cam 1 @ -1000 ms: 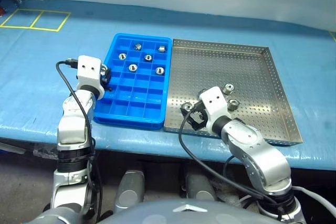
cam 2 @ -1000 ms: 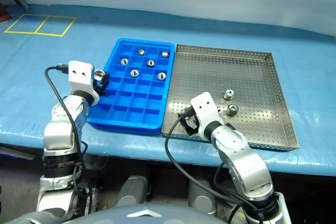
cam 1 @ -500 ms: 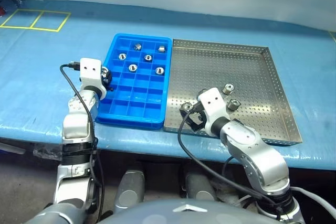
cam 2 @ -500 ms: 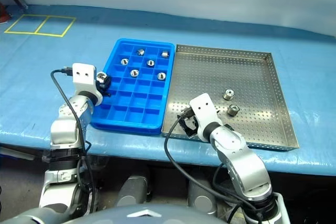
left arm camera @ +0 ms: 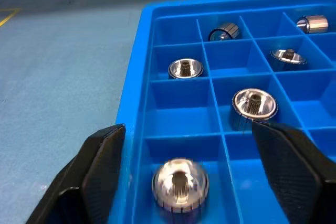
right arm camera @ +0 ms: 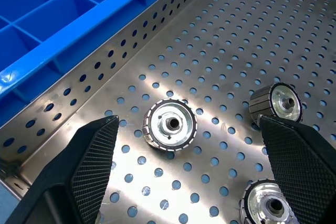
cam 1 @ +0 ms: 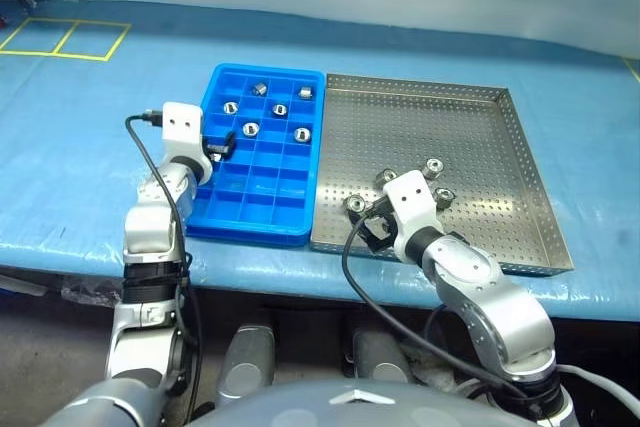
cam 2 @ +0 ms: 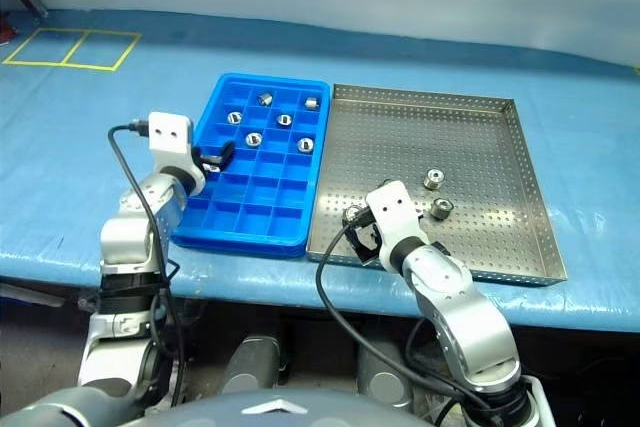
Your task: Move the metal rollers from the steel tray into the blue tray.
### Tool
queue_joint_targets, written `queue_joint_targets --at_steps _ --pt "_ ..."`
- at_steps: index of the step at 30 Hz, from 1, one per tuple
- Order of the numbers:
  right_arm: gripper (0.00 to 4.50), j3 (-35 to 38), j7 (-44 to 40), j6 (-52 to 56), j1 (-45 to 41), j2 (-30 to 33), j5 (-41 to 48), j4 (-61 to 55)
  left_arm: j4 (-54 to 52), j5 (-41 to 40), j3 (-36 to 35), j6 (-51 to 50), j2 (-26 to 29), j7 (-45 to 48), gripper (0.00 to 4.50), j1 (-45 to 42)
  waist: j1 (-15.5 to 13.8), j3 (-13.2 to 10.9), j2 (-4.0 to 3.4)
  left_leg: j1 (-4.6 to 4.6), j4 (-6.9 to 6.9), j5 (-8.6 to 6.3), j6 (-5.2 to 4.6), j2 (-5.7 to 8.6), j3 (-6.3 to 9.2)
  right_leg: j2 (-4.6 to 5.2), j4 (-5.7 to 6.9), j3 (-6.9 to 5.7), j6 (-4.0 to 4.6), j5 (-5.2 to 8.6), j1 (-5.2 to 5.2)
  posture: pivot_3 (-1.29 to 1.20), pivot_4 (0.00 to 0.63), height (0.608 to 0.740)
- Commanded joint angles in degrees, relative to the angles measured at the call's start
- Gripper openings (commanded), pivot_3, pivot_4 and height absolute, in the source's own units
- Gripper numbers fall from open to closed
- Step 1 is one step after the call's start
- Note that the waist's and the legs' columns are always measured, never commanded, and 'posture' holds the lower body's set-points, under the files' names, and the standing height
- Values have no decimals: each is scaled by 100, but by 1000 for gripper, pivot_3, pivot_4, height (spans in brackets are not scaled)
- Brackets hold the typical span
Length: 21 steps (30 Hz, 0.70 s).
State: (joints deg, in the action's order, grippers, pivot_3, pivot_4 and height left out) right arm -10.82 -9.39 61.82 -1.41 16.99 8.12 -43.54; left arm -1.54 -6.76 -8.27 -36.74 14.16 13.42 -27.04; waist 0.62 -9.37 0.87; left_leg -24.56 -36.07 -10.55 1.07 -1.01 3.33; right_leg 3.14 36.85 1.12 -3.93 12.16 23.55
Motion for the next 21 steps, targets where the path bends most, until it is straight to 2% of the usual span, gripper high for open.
queue_joint_targets --at_steps 1,5,8,11,15,21 --pt "4500 173 88 -36 37 -29 -26 -292 -416 -396 394 -14 62 674 4468 -695 3 -1 1 -2 0 0 0 3 1 2 -2 0 -1 -1 0 -45 150 740" --pt "4500 326 148 -28 181 -24 -23 -380 32 -655 1198 -42 152 1919 4468 -1462 61 -1 1 -4 1 0 0 10 -1 8 -7 2 -3 -1 0 -60 150 740" --pt "4500 438 181 -20 317 -8 -35 -457 524 -475 1877 88 226 2585 4468 -1883 149 0 -2 0 5 -1 -2 9 -2 8 -5 3 -3 0 0 -78 150 740" --pt "4500 606 252 -22 546 -19 -61 -567 1512 -234 2540 365 3 3164 4468 -2369 199 0 -2 1 5 0 -2 8 -1 5 0 3 0 3 3 -101 150 740" --pt "4500 684 349 -48 721 -101 -94 -648 2982 171 2943 932 -473 3297 4468 -2842 278 -1 -2 -4 2 -1 -3 8 -4 6 -2 5 1 3 6 -134 150 740" --pt "4500 642 468 -57 852 -219 -142 -729 4524 525 3041 1626 -1146 3332 4468 -3280 389 -2 -2 -11 6 -3 -7 8 -5 5 -3 9 -1 4 15 -179 150 740"
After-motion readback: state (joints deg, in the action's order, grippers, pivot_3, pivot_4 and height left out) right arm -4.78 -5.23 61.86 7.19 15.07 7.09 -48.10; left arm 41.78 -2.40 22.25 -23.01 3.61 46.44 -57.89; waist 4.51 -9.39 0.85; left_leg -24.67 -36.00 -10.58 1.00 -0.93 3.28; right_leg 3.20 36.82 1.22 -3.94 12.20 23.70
